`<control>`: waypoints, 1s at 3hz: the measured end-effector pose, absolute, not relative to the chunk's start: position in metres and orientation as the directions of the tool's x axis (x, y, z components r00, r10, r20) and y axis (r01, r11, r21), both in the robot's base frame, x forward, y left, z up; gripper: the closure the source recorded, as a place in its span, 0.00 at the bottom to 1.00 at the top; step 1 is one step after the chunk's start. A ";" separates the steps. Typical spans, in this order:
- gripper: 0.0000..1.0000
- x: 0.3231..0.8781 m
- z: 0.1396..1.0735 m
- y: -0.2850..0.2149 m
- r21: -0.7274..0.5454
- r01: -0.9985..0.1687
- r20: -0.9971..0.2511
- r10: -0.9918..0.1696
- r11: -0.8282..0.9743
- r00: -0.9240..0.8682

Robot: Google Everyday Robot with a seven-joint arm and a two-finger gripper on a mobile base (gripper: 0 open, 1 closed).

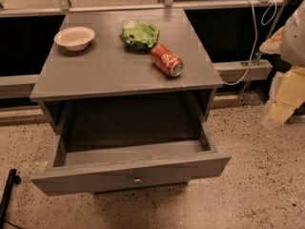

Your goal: Close top drawer

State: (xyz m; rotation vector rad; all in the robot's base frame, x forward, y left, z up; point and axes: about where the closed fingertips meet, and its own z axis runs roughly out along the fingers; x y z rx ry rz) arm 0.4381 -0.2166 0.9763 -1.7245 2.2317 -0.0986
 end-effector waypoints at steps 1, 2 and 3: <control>0.00 0.438 0.976 -0.217 -0.246 -0.931 -0.207 -0.953 0.270 -0.221; 0.00 0.429 0.925 -0.193 -0.205 -0.955 -0.313 -0.939 0.212 -0.142; 0.00 0.408 0.868 -0.172 -0.195 -0.967 -0.435 -0.898 0.164 -0.065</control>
Offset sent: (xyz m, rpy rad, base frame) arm -0.0158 0.0533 -0.1452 0.3062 0.0806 0.2188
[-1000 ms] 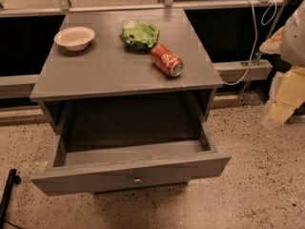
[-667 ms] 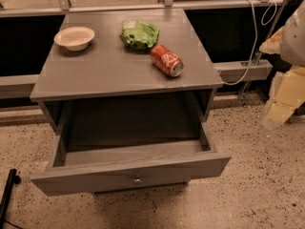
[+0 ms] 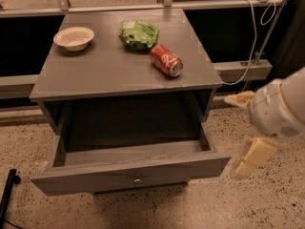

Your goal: Close top drawer

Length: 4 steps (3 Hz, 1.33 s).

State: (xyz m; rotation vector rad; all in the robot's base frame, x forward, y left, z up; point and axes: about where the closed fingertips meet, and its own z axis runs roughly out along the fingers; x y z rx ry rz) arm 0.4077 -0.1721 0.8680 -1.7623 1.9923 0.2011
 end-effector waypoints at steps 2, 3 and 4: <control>0.00 0.404 0.842 -0.168 -0.213 -0.969 -0.457 -0.890 0.127 -0.017; 0.19 0.398 0.819 -0.157 -0.203 -0.976 -0.506 -0.862 0.080 0.034; 0.42 0.382 0.756 -0.139 -0.176 -0.984 -0.592 -0.799 0.002 0.104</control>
Offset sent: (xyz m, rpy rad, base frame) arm -0.0023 0.0052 -0.0310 0.0409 -0.0086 0.0571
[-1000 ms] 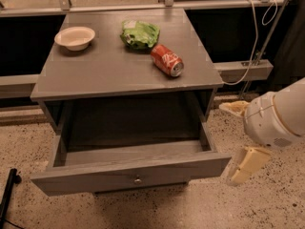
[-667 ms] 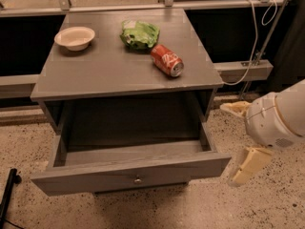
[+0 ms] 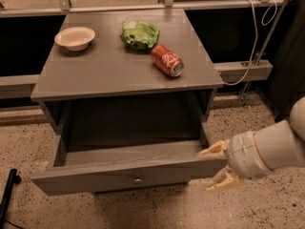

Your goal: Close top drawer

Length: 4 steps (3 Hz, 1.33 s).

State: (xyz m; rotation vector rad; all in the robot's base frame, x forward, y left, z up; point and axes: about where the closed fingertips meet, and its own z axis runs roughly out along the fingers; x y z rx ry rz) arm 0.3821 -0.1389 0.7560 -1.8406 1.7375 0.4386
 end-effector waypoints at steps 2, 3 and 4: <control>0.89 0.369 0.650 -0.112 -0.140 -0.986 -0.564 -0.811 -0.091 0.155; 1.00 0.386 0.635 -0.101 -0.173 -0.983 -0.530 -0.837 -0.053 0.138; 1.00 0.412 0.623 -0.093 -0.217 -0.975 -0.518 -0.852 0.053 0.068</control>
Offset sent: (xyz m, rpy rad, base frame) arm -0.0096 0.0380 -0.1631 -0.0998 0.0530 0.0565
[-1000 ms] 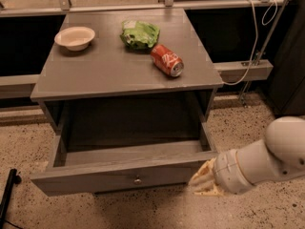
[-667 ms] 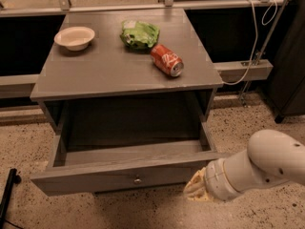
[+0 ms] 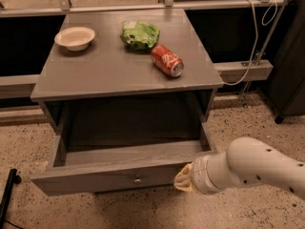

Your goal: Close top drawer

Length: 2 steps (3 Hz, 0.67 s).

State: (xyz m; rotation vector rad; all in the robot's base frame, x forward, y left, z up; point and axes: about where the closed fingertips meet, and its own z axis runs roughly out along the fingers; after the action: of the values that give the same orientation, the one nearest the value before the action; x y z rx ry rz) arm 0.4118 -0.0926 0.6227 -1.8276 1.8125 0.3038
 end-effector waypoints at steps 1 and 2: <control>1.00 0.437 0.623 -0.085 -0.249 -0.960 -0.551 -0.834 0.125 0.034; 1.00 0.438 0.623 -0.085 -0.254 -0.959 -0.551 -0.834 0.128 0.035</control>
Offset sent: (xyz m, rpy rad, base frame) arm 0.0221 0.0071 -0.0001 0.0368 -0.0328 -0.0590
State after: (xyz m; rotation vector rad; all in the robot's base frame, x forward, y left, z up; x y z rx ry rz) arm 0.4381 -0.0848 0.6230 -1.7282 1.8210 0.2731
